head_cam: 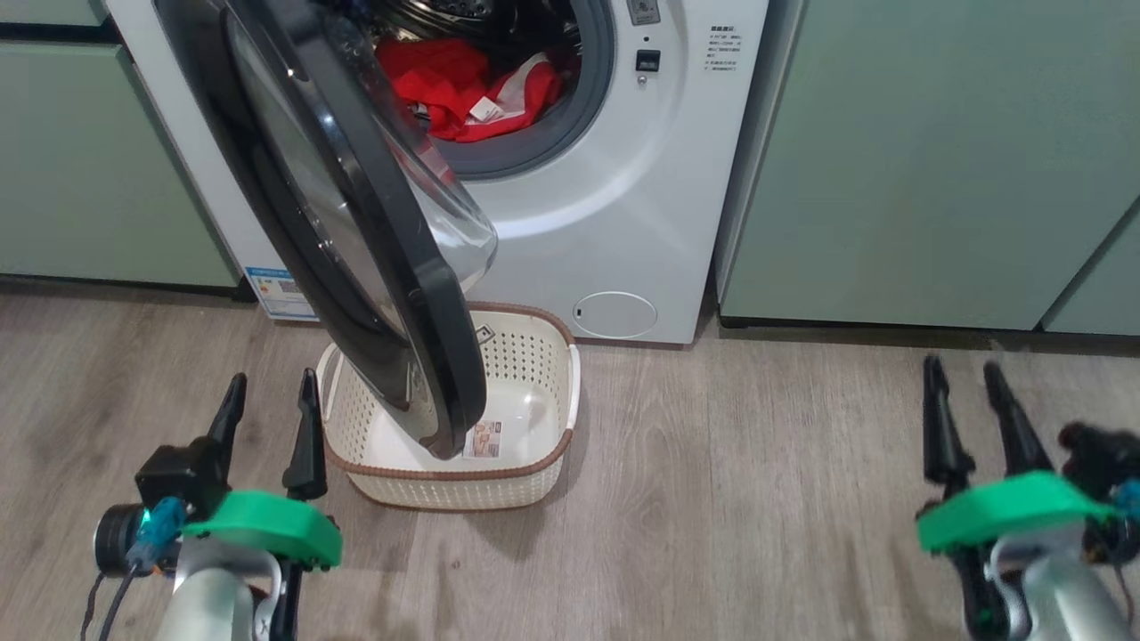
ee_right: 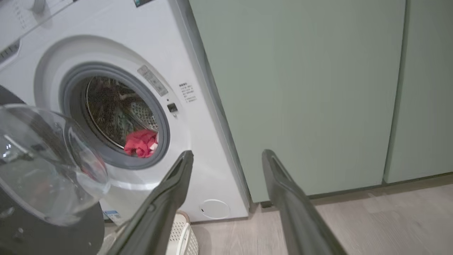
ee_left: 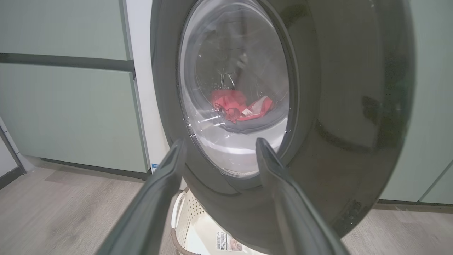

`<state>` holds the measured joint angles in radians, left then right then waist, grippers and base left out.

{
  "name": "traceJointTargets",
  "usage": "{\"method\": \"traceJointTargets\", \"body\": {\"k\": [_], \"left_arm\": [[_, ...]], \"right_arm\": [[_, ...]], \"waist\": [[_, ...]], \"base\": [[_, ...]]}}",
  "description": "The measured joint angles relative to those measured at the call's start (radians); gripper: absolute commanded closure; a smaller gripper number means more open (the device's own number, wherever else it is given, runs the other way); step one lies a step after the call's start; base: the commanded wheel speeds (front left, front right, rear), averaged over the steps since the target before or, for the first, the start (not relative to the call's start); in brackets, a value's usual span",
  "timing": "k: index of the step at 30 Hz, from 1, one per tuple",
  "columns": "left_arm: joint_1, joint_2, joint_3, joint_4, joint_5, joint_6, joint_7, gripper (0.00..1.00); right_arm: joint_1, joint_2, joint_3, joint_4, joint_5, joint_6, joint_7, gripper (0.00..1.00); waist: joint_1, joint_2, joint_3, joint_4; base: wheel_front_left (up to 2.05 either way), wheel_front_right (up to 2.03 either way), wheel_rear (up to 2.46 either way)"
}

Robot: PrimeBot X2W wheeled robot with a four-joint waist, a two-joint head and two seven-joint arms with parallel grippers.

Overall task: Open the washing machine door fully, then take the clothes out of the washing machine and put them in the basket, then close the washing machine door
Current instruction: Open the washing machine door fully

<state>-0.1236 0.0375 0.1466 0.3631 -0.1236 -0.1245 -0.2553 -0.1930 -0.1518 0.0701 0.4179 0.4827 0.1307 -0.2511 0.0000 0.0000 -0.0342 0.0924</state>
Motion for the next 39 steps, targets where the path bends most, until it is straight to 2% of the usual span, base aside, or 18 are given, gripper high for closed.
{"method": "traceJointTargets", "body": {"k": [4,10,27,28,29,30,31,32,33,39], "left_arm": [[0.002,0.001,0.0,0.006,0.0,0.0,0.0,0.0],[0.036,0.002,0.004,0.006,0.0,0.0,0.0,0.0],[0.039,0.002,0.007,0.009,0.0,0.0,0.0,0.0],[0.039,0.002,0.007,0.01,0.0,0.0,0.0,0.09],[0.039,0.002,0.008,0.01,0.0,0.0,0.0,0.09],[0.039,0.002,0.009,0.012,-0.002,0.0,0.0,0.19],[0.039,0.002,0.009,0.015,-0.009,0.0,0.0,0.41],[0.039,0.002,0.014,0.016,-0.017,0.0,0.0,0.73],[0.039,0.001,0.023,0.014,-0.02,0.0,0.0,1.0],[0.013,0.0,0.09,-0.041,-0.058,-0.007,0.0,1.0]], "right_arm": [[0.066,0.031,-0.036,-0.039,-0.112,0.0,0.0,0.0],[0.106,0.053,-0.056,-0.056,-0.178,0.0,0.0,0.0],[0.115,0.061,-0.077,-0.067,-0.223,0.0,0.0,0.0],[0.115,0.061,-0.077,-0.067,-0.227,0.0,0.0,0.0],[0.115,0.062,-0.077,-0.067,-0.228,0.0,0.0,0.0],[0.115,0.062,-0.077,-0.067,-0.228,0.0,0.0,0.0],[0.115,0.063,-0.077,-0.067,-0.228,0.0,0.0,0.0],[0.115,0.063,-0.077,-0.067,-0.228,0.0,0.0,0.0],[0.115,0.063,-0.076,-0.067,-0.228,0.0,0.0,0.0],[0.115,0.067,-0.077,-0.067,-0.23,0.0,0.0,0.0]], "waist": [[0.0,0.0,-0.007,-0.003],[0.0,0.0,-0.013,-0.008],[0.0,-0.0001,-0.008,-0.004],[0.0,-0.0001,-0.008,-0.004],[0.0,-0.0001,-0.008,-0.004],[0.0,-0.0001,-0.008,-0.004],[0.0,-0.0001,-0.008,-0.004],[0.0,-0.0001,-0.008,-0.004],[0.0,-0.0001,-0.008,-0.004],[0.0,-0.0001,-0.004,-0.004]], "base": [[0.0,0.0,0.0],[0.0,0.0,0.0],[0.0,0.0,0.0],[0.0,0.0,0.0],[0.0,0.0,0.0],[0.0,0.0,0.0],[0.0,0.0,0.0],[0.0,0.0,0.0],[0.0,0.0,0.0],[0.0,0.0,0.0]]}}
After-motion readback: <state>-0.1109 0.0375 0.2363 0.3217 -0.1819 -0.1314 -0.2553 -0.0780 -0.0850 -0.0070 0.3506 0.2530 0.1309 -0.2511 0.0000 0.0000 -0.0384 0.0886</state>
